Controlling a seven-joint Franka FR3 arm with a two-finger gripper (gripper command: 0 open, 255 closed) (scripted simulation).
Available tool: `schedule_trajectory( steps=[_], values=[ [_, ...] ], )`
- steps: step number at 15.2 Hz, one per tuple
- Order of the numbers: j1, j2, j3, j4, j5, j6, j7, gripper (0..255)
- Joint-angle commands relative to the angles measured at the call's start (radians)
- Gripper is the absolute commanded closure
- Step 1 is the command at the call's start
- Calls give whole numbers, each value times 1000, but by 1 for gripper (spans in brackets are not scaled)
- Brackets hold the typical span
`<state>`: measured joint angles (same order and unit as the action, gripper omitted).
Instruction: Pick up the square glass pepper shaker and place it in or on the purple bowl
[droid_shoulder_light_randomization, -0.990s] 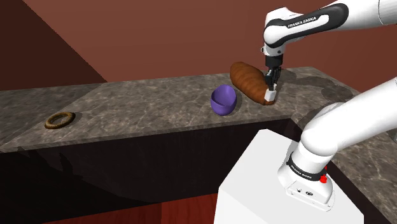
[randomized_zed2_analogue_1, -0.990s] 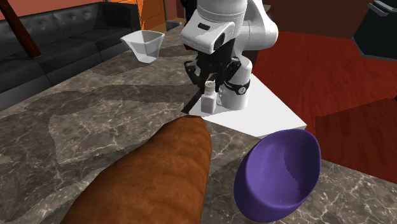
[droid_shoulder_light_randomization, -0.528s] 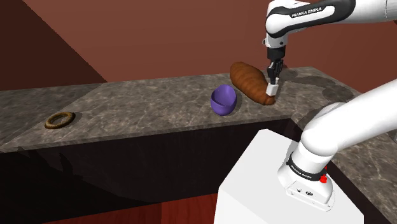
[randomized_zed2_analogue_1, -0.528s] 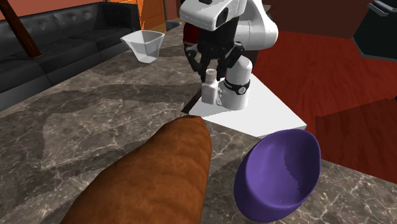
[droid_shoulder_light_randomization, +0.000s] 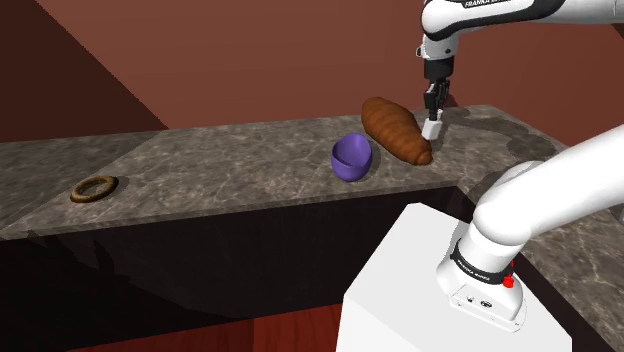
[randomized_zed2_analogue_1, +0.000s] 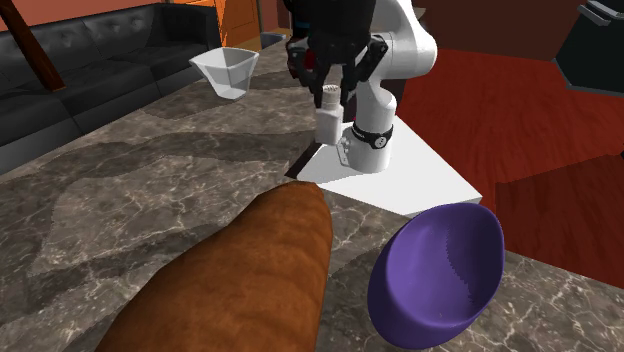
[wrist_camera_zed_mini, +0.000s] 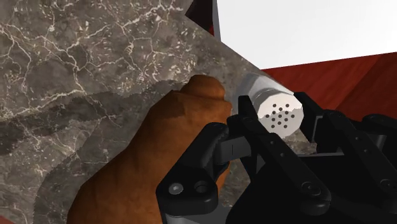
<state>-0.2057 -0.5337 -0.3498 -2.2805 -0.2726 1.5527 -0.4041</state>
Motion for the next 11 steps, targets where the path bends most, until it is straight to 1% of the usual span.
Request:
schedule_trajectory(
  steps=[1,6,11],
  values=[
    [12,20,15,30,18,-14,16,255],
    [65,144,66,149,90,-23,87,255],
    [110,282,109,296,153,-44,149,255]
  ],
)
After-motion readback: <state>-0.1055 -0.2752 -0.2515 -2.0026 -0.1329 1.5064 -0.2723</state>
